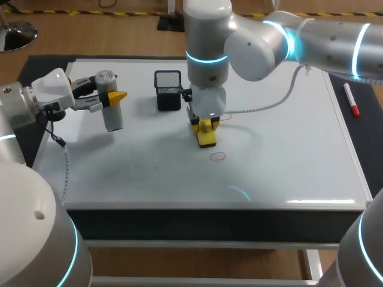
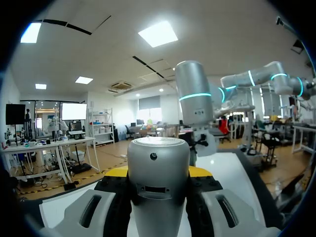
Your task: Pick up the inspection probe, press it on each red-marked spot on the whiteboard one by one, put down the probe, pick up the eraser, and wipe off all the red marks.
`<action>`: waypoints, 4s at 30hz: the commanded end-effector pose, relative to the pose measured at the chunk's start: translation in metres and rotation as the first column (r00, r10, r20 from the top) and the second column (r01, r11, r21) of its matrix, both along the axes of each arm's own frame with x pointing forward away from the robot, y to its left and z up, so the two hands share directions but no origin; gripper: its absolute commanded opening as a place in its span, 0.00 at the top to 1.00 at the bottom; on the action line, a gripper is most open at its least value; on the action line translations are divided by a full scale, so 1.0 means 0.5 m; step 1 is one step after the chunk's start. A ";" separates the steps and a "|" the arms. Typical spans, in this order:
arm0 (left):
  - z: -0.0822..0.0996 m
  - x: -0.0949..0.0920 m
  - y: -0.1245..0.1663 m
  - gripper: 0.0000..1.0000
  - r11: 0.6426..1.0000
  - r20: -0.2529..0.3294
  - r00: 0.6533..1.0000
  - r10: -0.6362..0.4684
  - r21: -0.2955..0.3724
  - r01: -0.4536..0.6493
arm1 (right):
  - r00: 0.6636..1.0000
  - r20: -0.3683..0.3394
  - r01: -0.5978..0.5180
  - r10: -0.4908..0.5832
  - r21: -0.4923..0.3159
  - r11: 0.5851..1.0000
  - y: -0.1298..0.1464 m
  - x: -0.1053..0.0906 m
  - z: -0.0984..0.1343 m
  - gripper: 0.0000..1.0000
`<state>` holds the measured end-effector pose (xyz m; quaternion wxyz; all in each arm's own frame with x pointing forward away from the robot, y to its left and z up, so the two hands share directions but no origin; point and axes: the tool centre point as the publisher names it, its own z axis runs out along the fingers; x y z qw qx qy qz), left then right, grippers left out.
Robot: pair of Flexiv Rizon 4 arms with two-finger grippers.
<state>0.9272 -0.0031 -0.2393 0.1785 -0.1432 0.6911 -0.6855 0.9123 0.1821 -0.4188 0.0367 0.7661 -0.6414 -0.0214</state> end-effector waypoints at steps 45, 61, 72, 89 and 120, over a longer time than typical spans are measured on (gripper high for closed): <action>0.001 0.000 -0.001 1.00 1.000 0.002 1.000 0.002 -0.001 -0.002 | 0.945 0.103 0.312 -0.310 -0.002 0.950 -0.514 0.181 0.160 1.00; 0.001 0.000 -0.001 1.00 1.000 0.002 1.000 0.002 -0.001 -0.002 | 0.923 0.096 0.378 -0.373 -0.034 0.925 -0.590 0.168 0.152 1.00; 0.001 0.000 -0.001 1.00 1.000 0.002 1.000 0.002 -0.001 -0.002 | 0.923 0.096 0.378 -0.373 -0.034 0.925 -0.590 0.168 0.152 1.00; 0.056 -0.029 -0.231 1.00 0.973 0.067 0.971 -0.228 -0.004 0.229 | 0.923 0.096 0.378 -0.373 -0.034 0.925 -0.590 0.168 0.152 1.00; 0.014 0.070 -0.607 1.00 0.976 0.034 0.975 -0.218 -0.014 0.219 | 0.923 0.096 0.378 -0.373 -0.034 0.925 -0.590 0.168 0.152 1.00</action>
